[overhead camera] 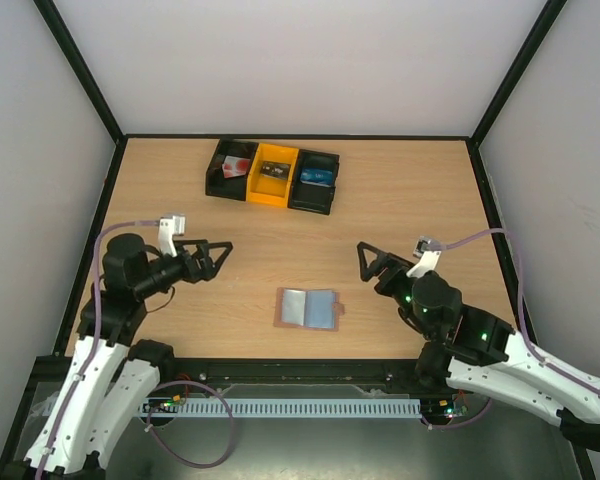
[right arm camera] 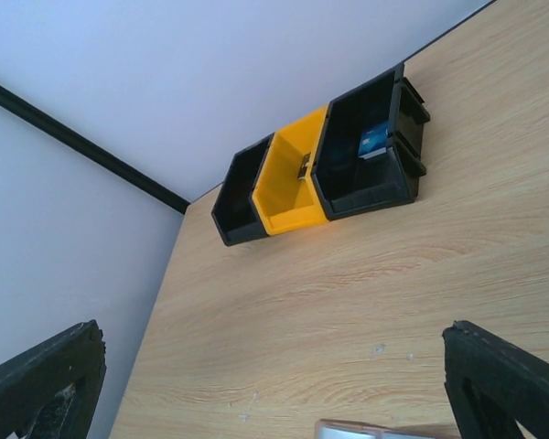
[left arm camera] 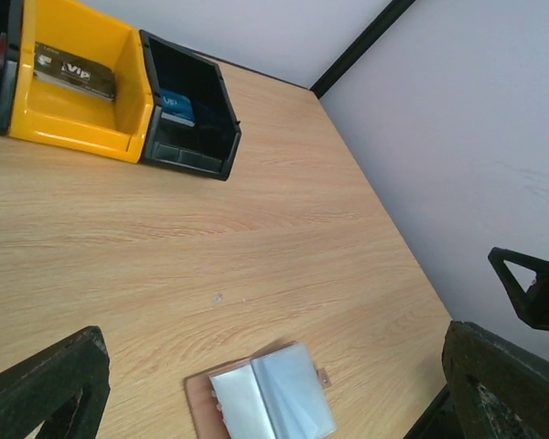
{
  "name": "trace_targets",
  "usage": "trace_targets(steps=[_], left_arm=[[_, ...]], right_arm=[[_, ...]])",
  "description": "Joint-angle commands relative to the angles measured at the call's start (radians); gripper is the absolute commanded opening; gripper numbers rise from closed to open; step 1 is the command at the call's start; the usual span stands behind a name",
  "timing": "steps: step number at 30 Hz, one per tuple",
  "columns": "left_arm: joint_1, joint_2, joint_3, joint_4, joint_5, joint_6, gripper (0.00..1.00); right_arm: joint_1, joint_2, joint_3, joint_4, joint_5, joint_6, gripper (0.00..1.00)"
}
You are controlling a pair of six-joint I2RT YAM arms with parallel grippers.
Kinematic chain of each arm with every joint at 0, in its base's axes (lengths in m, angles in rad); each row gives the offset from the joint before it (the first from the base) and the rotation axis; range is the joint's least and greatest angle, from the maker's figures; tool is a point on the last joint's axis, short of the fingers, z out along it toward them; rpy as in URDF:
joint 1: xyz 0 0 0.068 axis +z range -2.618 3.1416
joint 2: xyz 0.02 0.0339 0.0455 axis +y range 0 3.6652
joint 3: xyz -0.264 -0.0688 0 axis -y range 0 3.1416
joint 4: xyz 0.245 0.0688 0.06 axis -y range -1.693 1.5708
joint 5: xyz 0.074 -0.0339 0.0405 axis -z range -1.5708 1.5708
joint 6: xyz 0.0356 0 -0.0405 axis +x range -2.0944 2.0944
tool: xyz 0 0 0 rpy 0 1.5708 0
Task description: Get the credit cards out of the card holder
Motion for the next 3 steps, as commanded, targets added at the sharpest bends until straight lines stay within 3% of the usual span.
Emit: trace_targets(steps=[1,3], left_arm=[[-0.004,0.02,-0.007,0.016,0.008,-0.012,1.0],[-0.004,0.016,-0.007,0.018,-0.004,-0.01,1.0]], right_arm=[[0.006,-0.008,0.001,-0.003,0.038,0.011,0.98],[0.005,-0.009,-0.005,-0.001,0.034,0.011,0.98]])
